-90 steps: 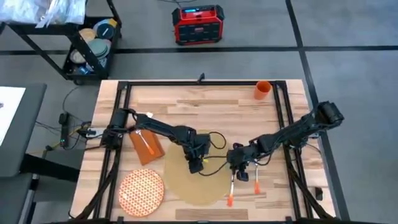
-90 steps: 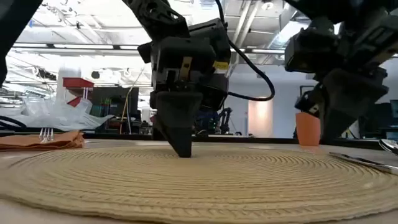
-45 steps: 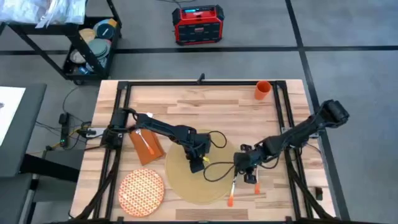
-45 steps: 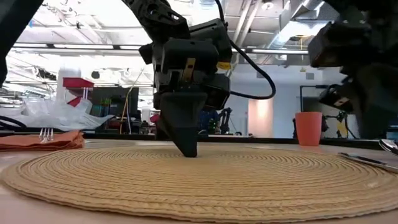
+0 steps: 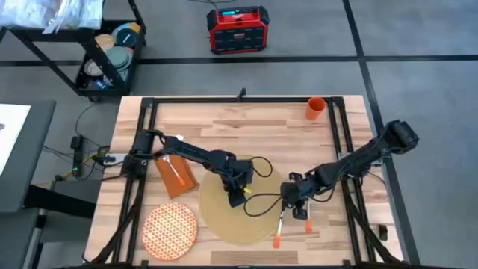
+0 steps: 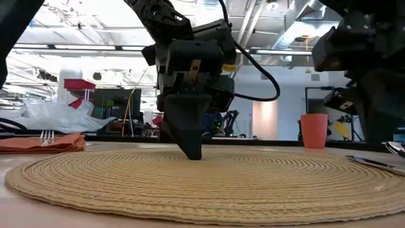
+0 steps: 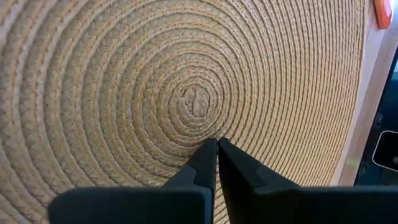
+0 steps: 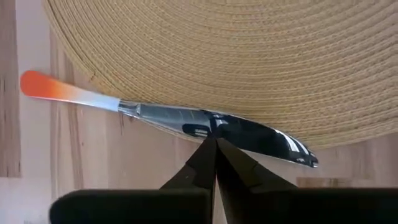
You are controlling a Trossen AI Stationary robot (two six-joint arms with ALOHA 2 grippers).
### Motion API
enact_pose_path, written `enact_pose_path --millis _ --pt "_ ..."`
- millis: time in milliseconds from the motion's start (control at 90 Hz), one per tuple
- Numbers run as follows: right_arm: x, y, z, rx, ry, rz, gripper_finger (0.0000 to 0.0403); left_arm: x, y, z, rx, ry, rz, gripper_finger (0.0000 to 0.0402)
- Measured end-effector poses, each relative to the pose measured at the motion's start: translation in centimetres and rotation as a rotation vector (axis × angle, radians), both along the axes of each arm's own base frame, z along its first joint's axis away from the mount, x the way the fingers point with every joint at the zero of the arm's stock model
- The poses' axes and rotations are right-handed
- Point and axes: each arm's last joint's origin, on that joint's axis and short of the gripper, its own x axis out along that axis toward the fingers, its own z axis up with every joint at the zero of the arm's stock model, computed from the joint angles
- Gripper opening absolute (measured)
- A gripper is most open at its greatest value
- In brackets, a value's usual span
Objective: Set table place
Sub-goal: Put the table knife on the placemat
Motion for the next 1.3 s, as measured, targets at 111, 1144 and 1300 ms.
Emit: enact_pose_path --millis 111,1144,1300 --pt "-0.1 -0.1 -0.7 -0.01 0.034 -0.013 0.0 0.0 0.0 0.0 0.0 0.0 0.0 0.0" --pt "2.4 -1.5 -1.2 -0.007 0.027 -0.015 0.0 0.4 0.3 0.1 -0.001 -0.048 0.006 0.0" --pt "2.1 -0.7 -1.2 0.008 0.039 -0.002 0.0 0.4 0.3 0.1 -0.002 -0.047 0.007 0.0"
